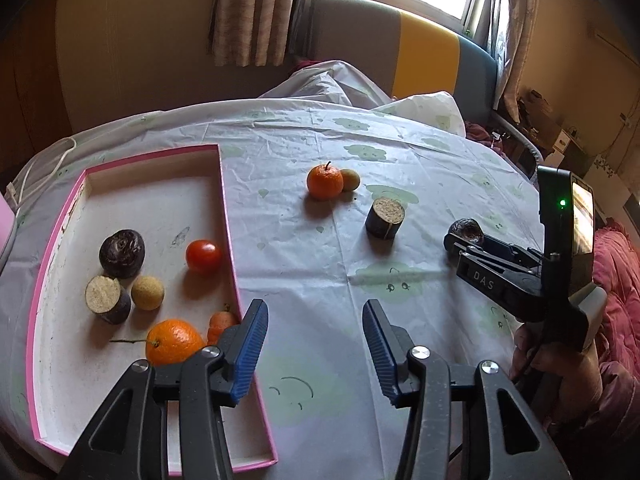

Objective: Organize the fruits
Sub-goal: 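Grasp the cut cylinder slice with the left gripper while the right holds the dark fruit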

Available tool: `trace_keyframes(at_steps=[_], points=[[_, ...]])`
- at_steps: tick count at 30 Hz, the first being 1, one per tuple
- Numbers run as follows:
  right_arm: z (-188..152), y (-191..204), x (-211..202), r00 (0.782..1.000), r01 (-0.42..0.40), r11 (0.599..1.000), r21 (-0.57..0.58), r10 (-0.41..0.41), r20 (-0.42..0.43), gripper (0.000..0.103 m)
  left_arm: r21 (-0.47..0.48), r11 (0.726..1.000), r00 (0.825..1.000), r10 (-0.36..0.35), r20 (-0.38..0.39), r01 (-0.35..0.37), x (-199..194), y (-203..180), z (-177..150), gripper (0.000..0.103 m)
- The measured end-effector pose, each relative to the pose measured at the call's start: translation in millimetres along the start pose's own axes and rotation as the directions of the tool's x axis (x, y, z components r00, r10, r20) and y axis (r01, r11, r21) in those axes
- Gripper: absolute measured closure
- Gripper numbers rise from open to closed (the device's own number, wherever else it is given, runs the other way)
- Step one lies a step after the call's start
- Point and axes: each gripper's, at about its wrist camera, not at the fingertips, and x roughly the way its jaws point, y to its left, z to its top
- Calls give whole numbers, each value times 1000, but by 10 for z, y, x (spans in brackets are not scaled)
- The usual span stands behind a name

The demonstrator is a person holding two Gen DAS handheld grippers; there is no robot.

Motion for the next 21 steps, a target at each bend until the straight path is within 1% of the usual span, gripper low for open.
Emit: trace_keyframes(at_steps=[2,3,5,7,8,9,10,11,13,18,20,21], points=[[5,-173,40,1000,0,998,63,1,-19,55,6,999,999,-32,19,32,45,-56,67,53],[5,-238,40,1000,-2,996,84,4,-15,55,18,999,999,-44,28,44,72,-94,101,53],[5,-298,48,1000,-11,995,102,12,-14,55,41,997,997,-62,38,60,162,-172,183,52],[0,-309,67,1000,-18,994,105,20,-18,55,38,994,995,-99,11,99,296,-234,276,49],[-4,-310,85,1000,-13,994,107,15,-24,55,25,994,994,-107,4,107,356,-258,319,43],[-4,-310,88,1000,-12,994,107,15,-23,56,20,991,991,-131,11,130,407,-282,357,34],[-4,-312,86,1000,-13,994,108,15,-20,56,25,991,991,-132,21,131,450,-321,388,29],[-10,-312,85,1000,-15,994,110,17,-18,56,39,993,994,-108,29,107,490,-372,420,25],[-21,-320,84,1000,-18,993,113,20,-15,56,56,992,993,-111,30,109,577,-465,492,25],[-43,-325,76,1000,-27,992,122,29,-9,55,47,998,999,-42,-8,43,903,-613,649,21],[-46,-338,78,999,-33,991,126,34,-7,55,67,998,1000,-10,-9,10,1005,-680,673,21],[-49,-343,77,999,-36,991,129,37,-5,55,63,998,1000,10,-1,-10,1048,-699,683,21]])
